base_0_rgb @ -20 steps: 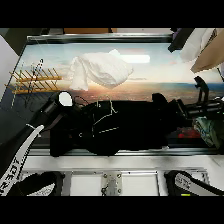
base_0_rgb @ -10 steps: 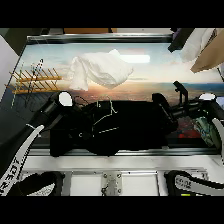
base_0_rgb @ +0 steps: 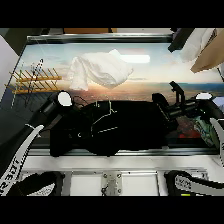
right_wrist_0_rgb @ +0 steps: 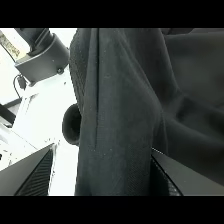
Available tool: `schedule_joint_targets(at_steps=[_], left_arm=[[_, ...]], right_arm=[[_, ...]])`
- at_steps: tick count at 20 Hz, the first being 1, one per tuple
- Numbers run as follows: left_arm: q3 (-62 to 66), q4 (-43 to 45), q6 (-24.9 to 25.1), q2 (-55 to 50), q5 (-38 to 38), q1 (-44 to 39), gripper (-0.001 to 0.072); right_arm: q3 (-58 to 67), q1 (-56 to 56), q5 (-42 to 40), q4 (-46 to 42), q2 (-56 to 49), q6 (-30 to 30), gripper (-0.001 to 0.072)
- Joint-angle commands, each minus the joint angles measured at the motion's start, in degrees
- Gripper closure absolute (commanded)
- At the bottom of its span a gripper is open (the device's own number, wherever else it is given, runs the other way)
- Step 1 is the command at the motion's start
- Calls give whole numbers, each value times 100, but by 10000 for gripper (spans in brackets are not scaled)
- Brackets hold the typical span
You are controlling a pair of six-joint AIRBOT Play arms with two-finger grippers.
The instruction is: Fold the clothes and pants, and hang the long-sleeved shirts on hangers.
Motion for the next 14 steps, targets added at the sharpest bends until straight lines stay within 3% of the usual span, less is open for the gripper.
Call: schedule_joint_targets(at_steps=[1,10,11,12,13,14], left_arm=[[4,-35,-4,-4,13,-4,693],[4,-31,-4,-4,11,-4,693],[4,-31,-4,-4,13,-4,692],[4,-28,-4,-4,13,-4,692],[4,-31,-4,-4,13,-4,692],[4,-31,-4,-4,13,-4,692]], right_arm=[[-2,13,26,90,-2,-2,102],[-2,13,7,90,-2,-2,105],[-2,13,7,87,-2,-4,144],[-2,13,13,87,-2,-4,306],[-2,13,13,87,-2,-4,582],[-2,13,7,92,-2,-9,683]])
